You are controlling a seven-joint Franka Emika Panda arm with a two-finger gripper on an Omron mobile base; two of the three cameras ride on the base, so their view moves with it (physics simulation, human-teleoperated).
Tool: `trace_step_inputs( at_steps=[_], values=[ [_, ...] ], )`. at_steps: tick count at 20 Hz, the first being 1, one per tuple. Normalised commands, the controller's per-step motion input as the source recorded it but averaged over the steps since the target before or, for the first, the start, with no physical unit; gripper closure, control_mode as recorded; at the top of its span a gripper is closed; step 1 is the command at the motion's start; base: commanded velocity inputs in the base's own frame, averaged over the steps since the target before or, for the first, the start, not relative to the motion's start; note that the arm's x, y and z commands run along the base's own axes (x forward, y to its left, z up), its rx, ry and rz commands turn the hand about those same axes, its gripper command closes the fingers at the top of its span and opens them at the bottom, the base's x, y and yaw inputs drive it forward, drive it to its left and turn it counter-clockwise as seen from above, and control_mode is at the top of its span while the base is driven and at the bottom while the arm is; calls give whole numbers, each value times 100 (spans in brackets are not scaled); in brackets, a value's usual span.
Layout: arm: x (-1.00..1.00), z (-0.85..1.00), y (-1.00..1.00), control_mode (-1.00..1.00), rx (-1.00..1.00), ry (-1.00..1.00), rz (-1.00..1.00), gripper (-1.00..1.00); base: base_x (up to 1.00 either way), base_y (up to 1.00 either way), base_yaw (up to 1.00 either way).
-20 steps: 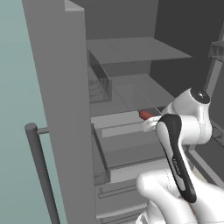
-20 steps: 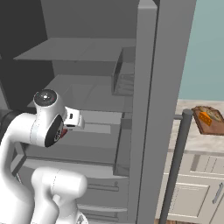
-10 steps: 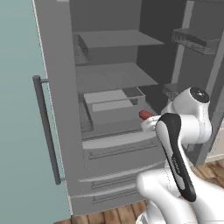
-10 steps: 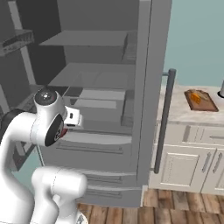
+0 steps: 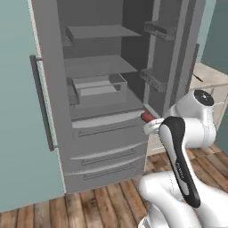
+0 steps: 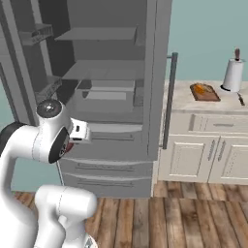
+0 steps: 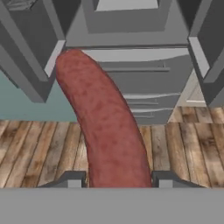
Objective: Retrieve the sausage and cheese from the fridge and place them on the cutting board on the counter.
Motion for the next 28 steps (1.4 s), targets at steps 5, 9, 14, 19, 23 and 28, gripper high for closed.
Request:
trace_step_inputs(
  at_steps=[5,9,14,19,23,28],
  values=[
    [0,0,0,100,0,0,0,100,0,-2,-69],
    [0,0,0,100,0,0,0,100,0,0,-75],
    [0,0,0,100,0,0,0,100,4,-25,-73],
    [0,0,0,100,0,0,0,100,21,-30,-71],
    [0,0,0,100,0,0,0,100,56,-14,-63],
    [0,0,0,100,0,0,0,100,100,0,-15]
  ],
)
